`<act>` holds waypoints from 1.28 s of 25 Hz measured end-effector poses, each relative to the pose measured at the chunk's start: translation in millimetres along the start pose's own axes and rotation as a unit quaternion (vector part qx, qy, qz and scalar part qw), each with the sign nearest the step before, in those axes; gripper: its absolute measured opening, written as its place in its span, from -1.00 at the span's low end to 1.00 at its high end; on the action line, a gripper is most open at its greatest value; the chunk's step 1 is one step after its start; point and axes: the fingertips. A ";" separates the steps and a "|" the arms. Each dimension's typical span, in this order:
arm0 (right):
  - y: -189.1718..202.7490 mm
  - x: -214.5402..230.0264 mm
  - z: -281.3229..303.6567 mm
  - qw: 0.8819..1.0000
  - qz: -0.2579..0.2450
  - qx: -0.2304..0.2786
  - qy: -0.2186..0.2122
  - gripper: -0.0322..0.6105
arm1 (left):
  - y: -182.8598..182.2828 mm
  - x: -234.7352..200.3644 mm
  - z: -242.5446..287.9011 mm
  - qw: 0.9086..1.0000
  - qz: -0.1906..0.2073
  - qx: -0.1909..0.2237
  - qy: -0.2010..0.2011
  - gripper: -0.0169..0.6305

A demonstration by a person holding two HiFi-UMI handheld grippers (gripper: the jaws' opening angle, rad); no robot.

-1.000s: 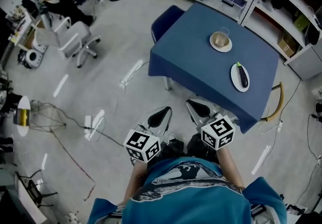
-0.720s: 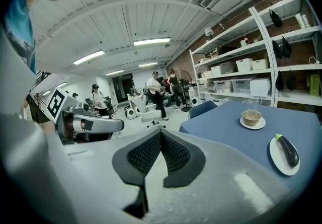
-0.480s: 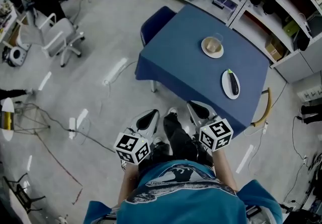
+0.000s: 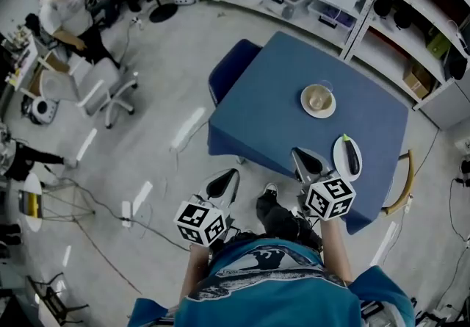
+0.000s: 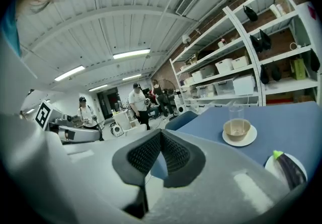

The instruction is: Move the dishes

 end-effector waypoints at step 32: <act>-10.5 260.7 103.8 0.971 -0.030 -0.078 0.223 0.17 | -50.9 -36.4 112.8 0.999 0.023 -0.039 -0.015 -0.90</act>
Point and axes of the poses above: the fingertips, and each gripper's own axes: z forward along the fingers, x to its right, y out of its underside, and after that the axes turned 3 degrees about -x, right-handed
